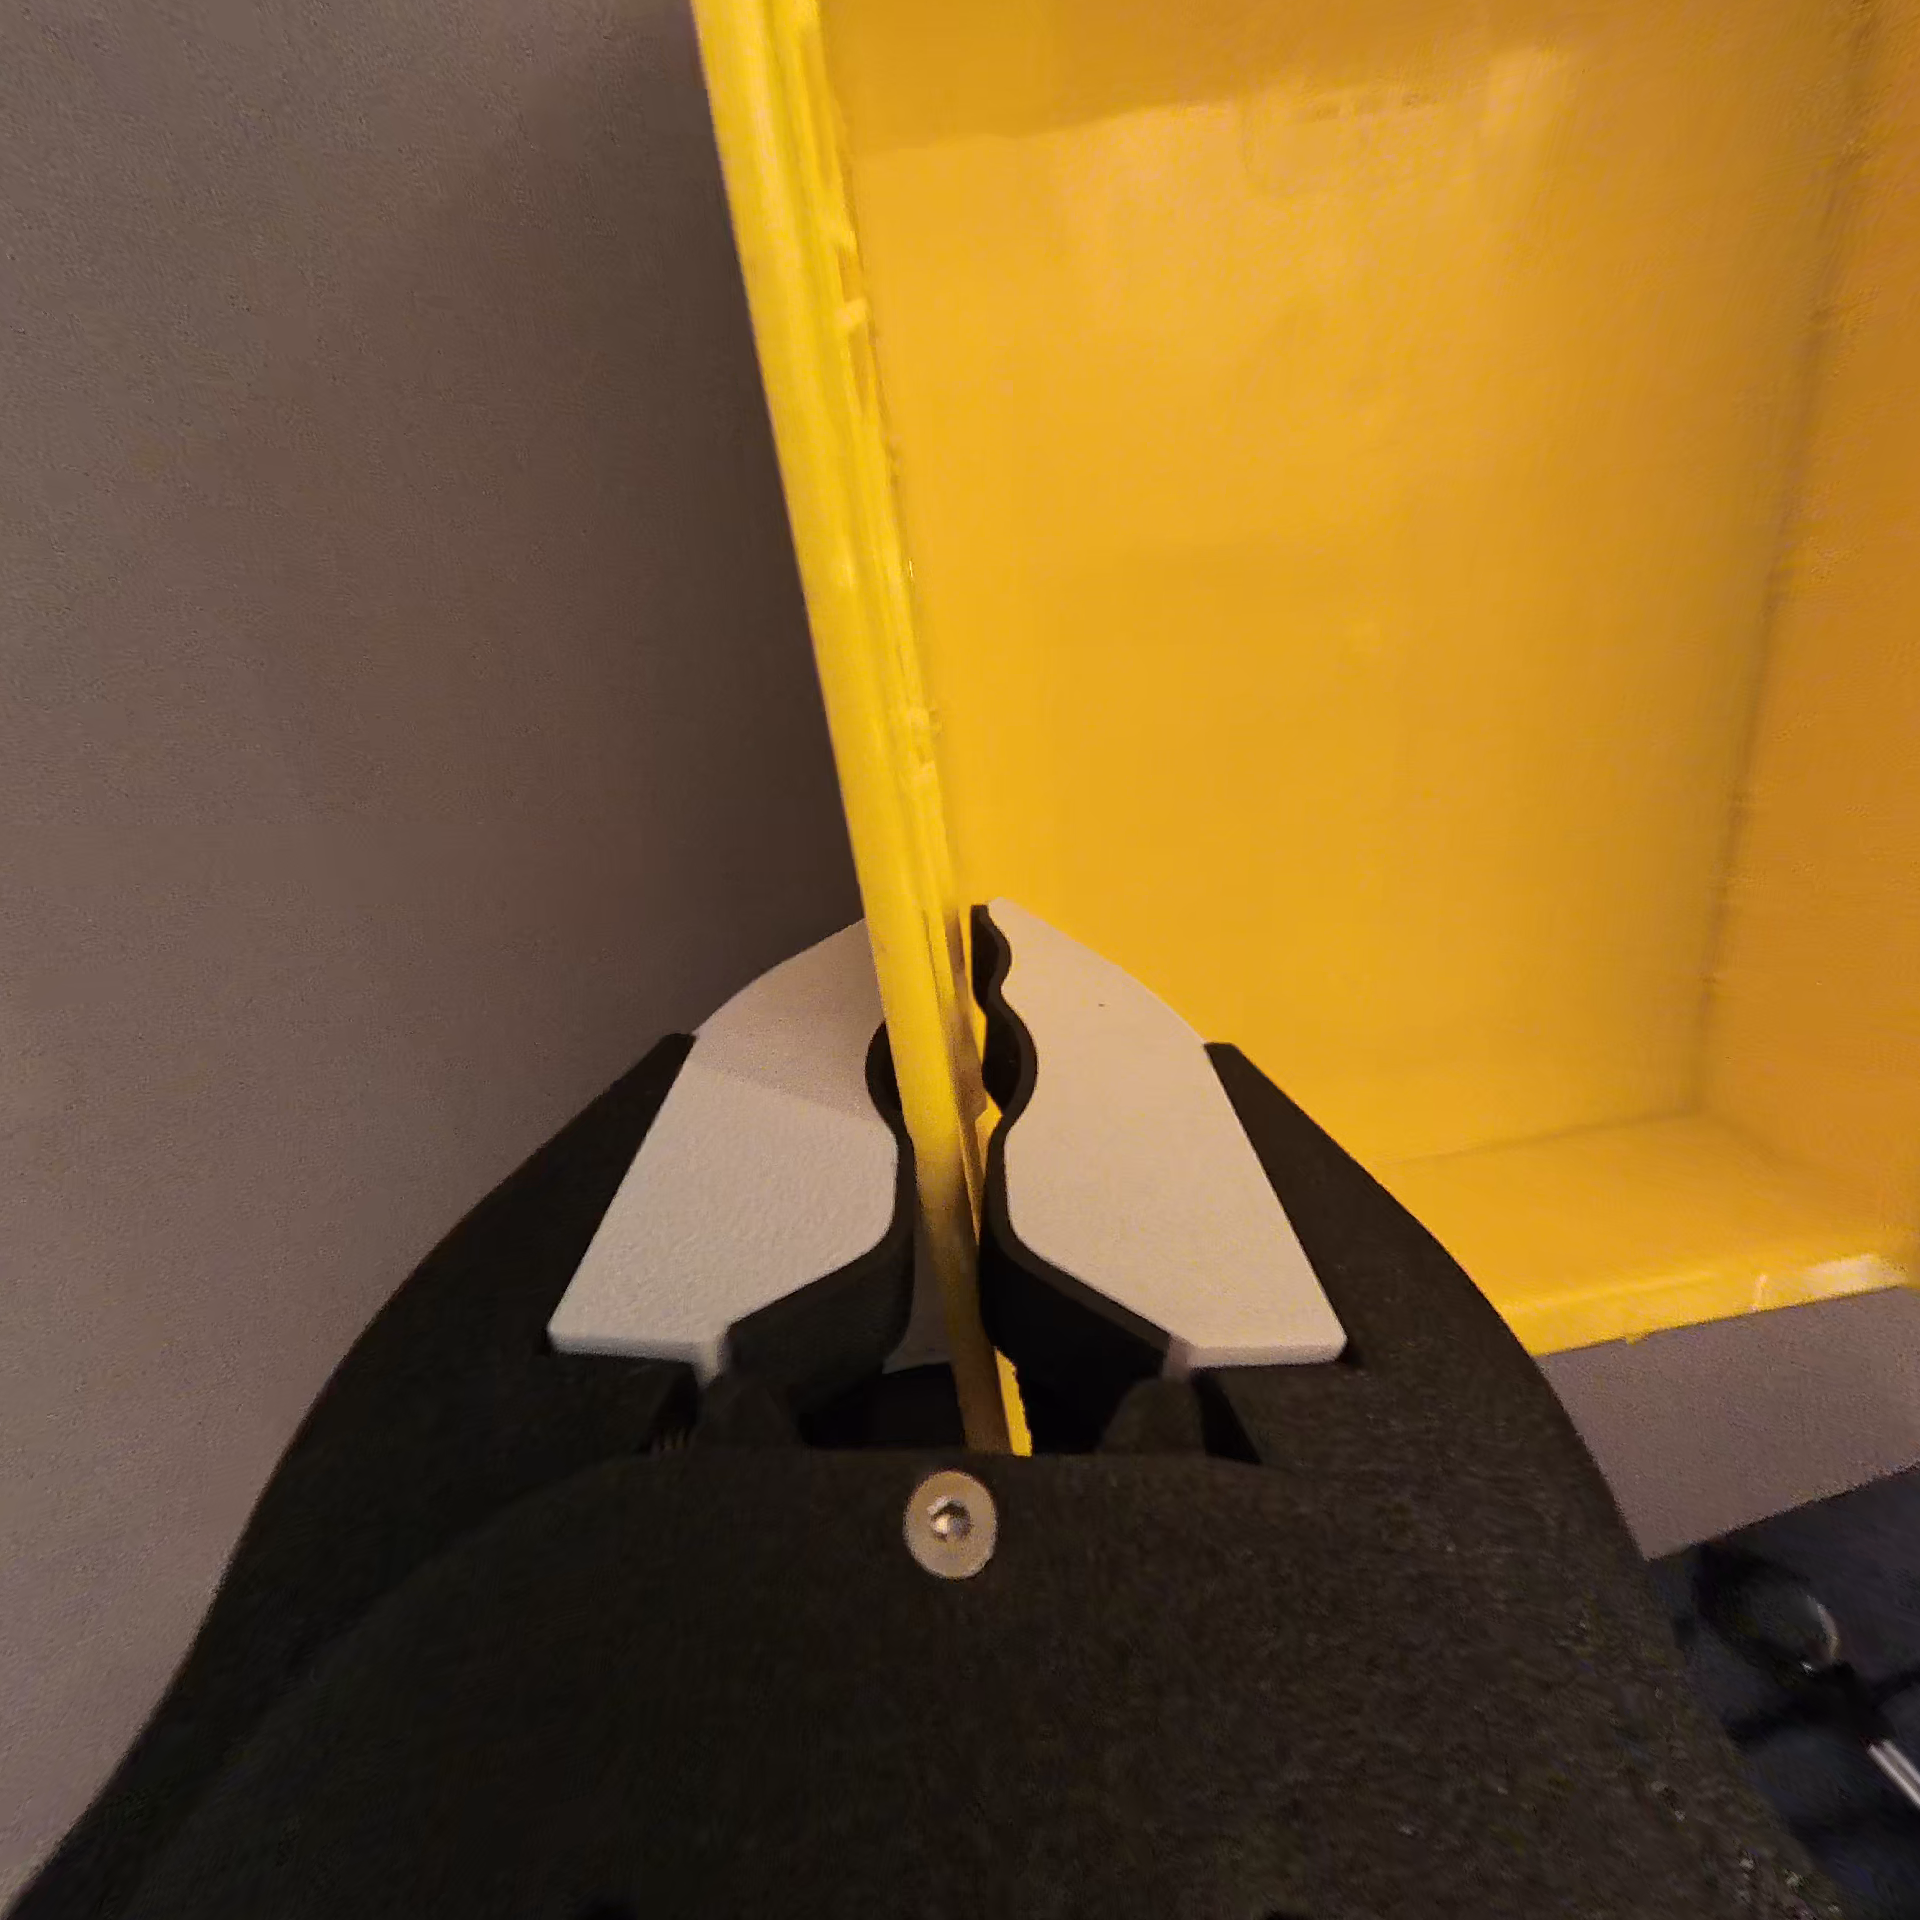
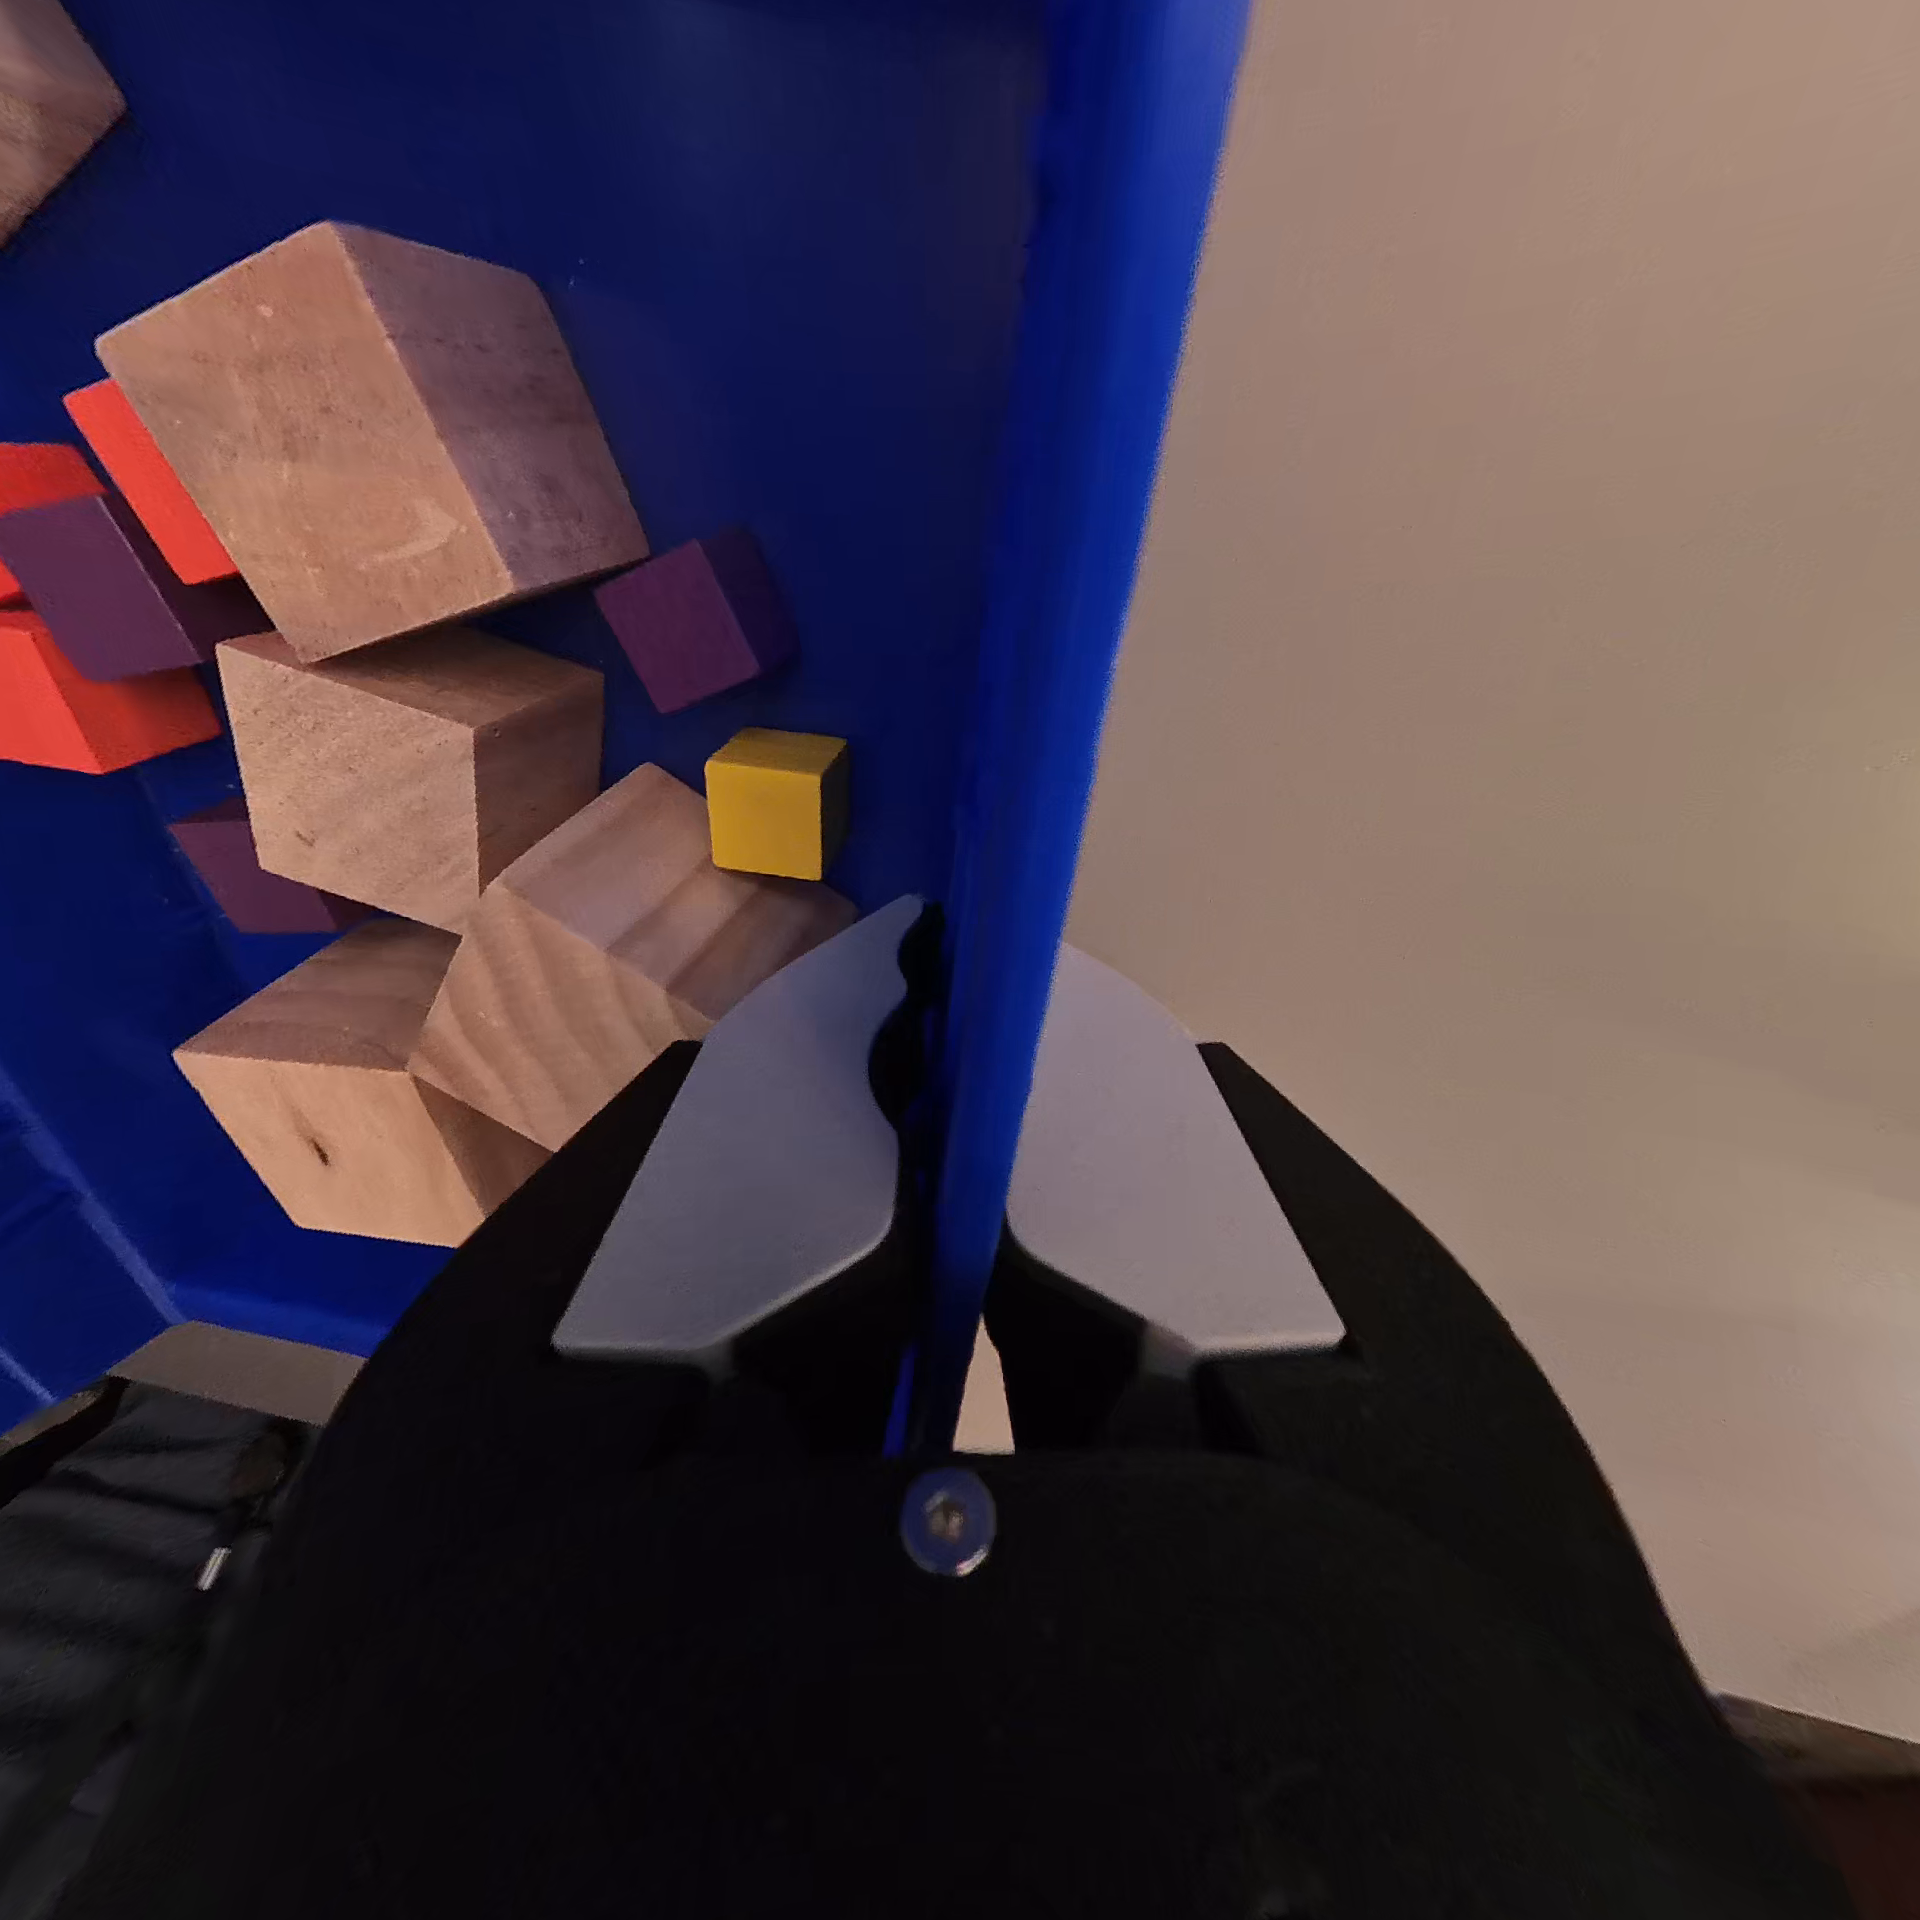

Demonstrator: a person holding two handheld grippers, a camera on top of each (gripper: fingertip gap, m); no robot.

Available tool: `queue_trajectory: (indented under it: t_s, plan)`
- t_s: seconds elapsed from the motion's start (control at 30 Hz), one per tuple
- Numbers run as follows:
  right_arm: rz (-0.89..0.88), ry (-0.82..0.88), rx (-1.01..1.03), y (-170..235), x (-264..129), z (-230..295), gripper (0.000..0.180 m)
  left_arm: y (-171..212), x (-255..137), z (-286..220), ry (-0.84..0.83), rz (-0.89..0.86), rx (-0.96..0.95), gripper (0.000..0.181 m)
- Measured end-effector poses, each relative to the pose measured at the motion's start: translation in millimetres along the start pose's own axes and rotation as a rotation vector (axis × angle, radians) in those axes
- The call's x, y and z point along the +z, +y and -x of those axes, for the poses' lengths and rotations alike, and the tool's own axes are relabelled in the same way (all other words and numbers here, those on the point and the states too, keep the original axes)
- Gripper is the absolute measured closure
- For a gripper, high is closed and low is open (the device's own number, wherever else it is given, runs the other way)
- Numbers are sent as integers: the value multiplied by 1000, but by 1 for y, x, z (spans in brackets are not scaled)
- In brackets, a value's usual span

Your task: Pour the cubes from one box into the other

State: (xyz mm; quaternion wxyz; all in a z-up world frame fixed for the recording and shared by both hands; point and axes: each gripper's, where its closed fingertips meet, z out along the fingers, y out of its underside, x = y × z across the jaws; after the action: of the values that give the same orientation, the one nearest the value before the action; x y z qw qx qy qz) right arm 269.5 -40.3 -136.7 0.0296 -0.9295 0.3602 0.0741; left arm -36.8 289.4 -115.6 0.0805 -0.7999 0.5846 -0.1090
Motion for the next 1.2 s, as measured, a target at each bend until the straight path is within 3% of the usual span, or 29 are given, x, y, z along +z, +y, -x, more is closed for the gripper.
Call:
queue_trajectory:
  t_s: [0.17,0.4,0.53,0.7,0.87,1.0,1.2]
  plan:
    - [37,-15,25,1,1,1,173,3,1,-25,56,-26,41,168]
    - [49,-45,-30,0,1,0,174,9,-19,-55,376,-88,19,142]
    - [46,-60,-70,-1,1,-1,174,1,-59,-58,548,-247,25,139]
    - [44,-64,-98,-2,0,-7,174,-10,-138,-54,692,-453,54,148]
    - [56,-75,-111,1,-3,-13,174,-31,-203,-42,560,-601,160,152]
    - [58,-106,-110,5,-10,-17,174,-58,-248,-43,547,-771,185,154]
    - [-15,-113,-102,4,-47,-20,174,-73,-246,2,455,-992,59,162]
